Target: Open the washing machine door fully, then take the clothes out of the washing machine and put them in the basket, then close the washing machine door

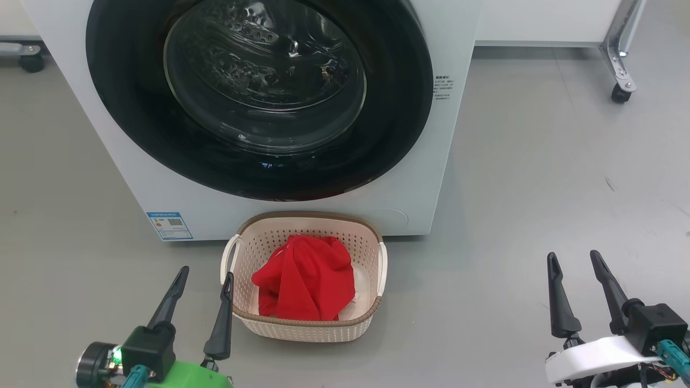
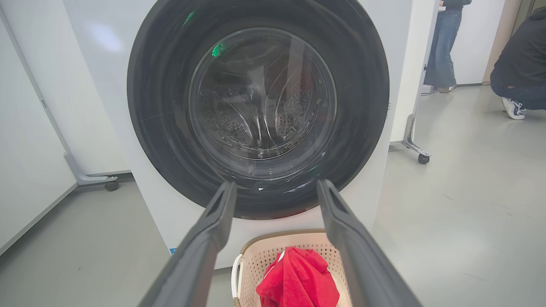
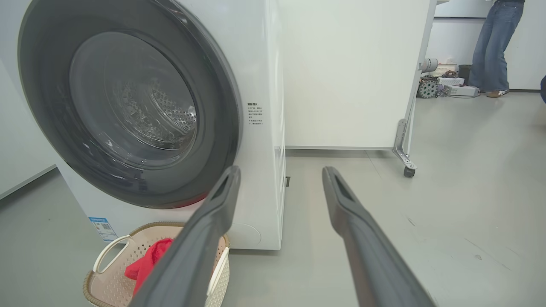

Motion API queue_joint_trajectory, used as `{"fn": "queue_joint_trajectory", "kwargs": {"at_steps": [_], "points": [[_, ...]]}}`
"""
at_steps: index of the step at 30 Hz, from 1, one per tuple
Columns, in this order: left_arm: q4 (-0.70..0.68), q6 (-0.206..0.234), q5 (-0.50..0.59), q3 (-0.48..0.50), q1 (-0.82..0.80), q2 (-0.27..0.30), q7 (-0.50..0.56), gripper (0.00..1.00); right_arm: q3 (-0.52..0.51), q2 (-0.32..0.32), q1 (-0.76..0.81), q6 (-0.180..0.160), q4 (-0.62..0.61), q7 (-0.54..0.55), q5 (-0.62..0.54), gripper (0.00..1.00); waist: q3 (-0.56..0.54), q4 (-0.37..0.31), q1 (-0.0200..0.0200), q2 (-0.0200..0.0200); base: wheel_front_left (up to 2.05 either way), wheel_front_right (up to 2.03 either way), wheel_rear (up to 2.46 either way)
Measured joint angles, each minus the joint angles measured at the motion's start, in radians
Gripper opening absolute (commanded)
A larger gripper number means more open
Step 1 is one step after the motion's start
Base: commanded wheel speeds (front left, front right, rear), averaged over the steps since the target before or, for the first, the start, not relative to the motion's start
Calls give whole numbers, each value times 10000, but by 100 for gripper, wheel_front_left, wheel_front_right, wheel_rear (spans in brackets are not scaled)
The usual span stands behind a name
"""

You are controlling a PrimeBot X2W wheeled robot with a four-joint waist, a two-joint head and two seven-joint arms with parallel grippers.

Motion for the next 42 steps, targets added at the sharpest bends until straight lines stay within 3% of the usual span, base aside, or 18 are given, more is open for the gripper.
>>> {"fn": "queue_joint_trajectory", "kwargs": {"at_steps": [10, 11, 18, 42], "points": [[-29, 73, 0, 0, 0, 12, 4, 100, -25, -6, 72, -12, -196, 42, 0, 100, -18, 9, 0, 0, 0, 0, 0], [-35, 73, 0, 0, 0, 12, 4, 0, -25, -6, 99, -12, -213, 42, 0, 0, -22, 10, 0, 0, 0, 0, 0], [493, 61, -50, -102, 258, -146, 0, 0, 92, 290, 351, 15, 257, 42, 100, 0, -22, 6, 0, 0, 0, 0, 0], [499, -278, -3561, 493, 283, -307, 591, 0, -408, 529, 207, 418, 378, 621, 3375, 0, -15, -136, 0, 0, 0, 0, 0]]}}
